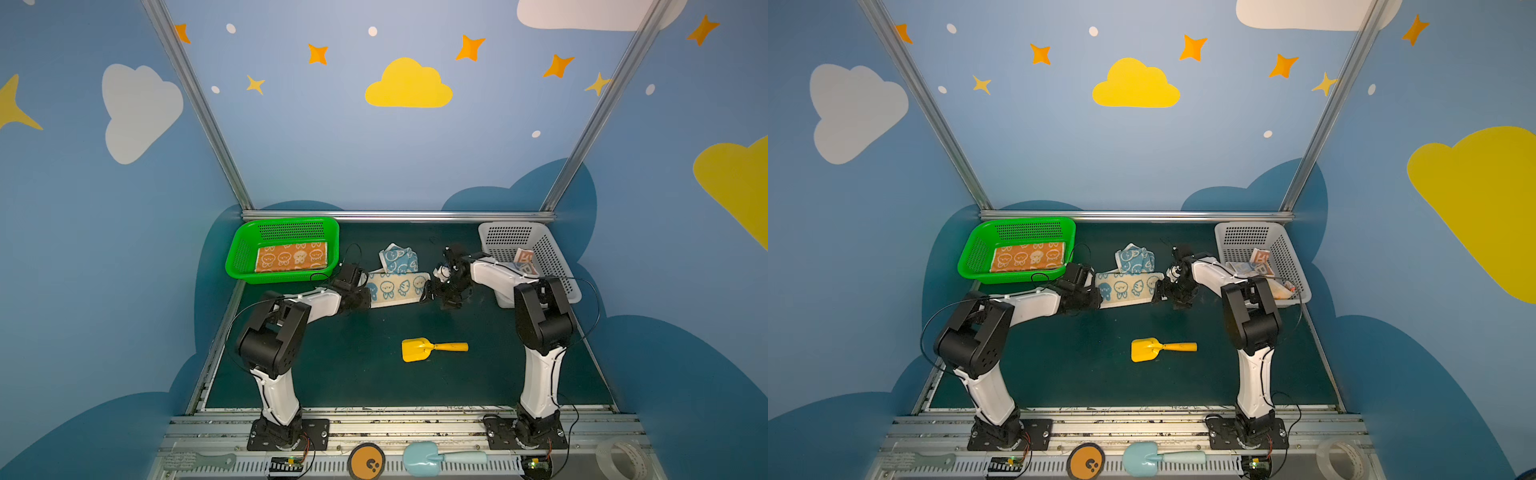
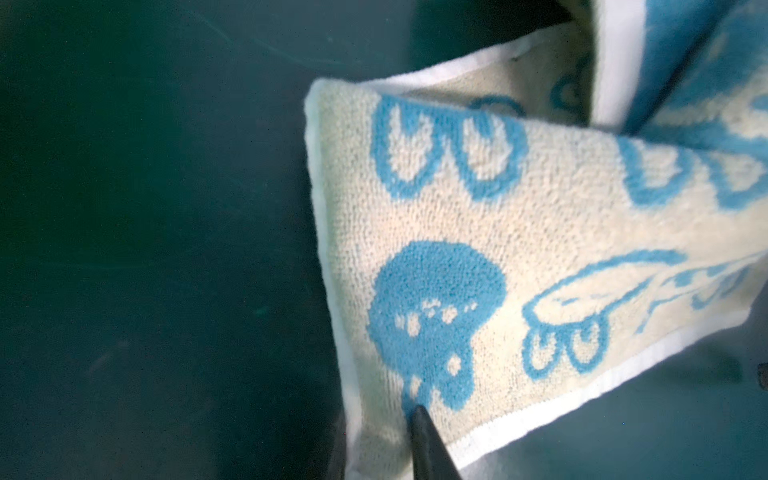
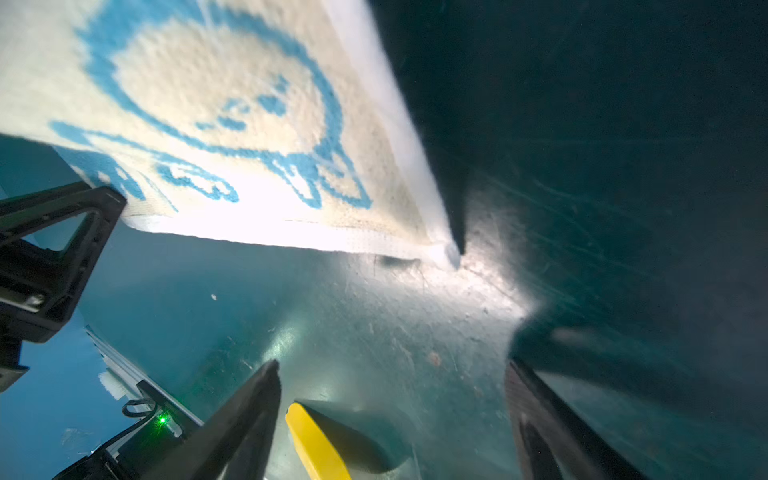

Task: Fold and stack the towels
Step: 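Grasp the near edge of the blue-print towel with both grippers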

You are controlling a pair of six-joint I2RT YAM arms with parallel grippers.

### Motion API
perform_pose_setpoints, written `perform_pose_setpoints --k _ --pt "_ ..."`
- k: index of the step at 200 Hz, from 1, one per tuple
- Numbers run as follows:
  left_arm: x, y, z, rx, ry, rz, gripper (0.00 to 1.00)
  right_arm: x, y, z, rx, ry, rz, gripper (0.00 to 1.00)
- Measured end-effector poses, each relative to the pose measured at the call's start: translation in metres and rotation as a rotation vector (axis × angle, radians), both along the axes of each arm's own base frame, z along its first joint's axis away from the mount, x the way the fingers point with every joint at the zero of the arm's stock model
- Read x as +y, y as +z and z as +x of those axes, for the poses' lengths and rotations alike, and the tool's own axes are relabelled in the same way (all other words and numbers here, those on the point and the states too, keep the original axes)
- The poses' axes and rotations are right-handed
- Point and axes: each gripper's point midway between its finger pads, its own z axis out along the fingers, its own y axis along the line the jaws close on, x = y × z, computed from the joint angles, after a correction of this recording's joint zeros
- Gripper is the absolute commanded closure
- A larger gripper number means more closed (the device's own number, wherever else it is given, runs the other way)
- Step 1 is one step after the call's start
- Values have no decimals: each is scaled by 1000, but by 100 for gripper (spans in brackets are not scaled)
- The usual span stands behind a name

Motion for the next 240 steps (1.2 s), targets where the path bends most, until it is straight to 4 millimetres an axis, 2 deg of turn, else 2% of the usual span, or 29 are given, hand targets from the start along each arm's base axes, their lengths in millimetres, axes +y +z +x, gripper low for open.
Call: perform_pose_setpoints --k 63,86,126,180,217,240 --pt "-4 -2 -5 -4 -23 26 97 1 0 1 -4 -7 3 18" --pt "-8 -1 -12 14 -41 23 97 0 -1 1 -3 -9 -2 21" --pt "-6 1 -38 100 -66 43 97 -7 -2 5 -11 -23 -24 26" --pt "1 7 -53 143 -69 64 97 -6 1 13 -29 -27 -30 40" --pt "2 6 -55 152 -69 68 97 5 -3 2 -19 8 -38 42" --pt "2 6 -55 152 -68 68 97 7 -12 -11 3 30 -68 44"
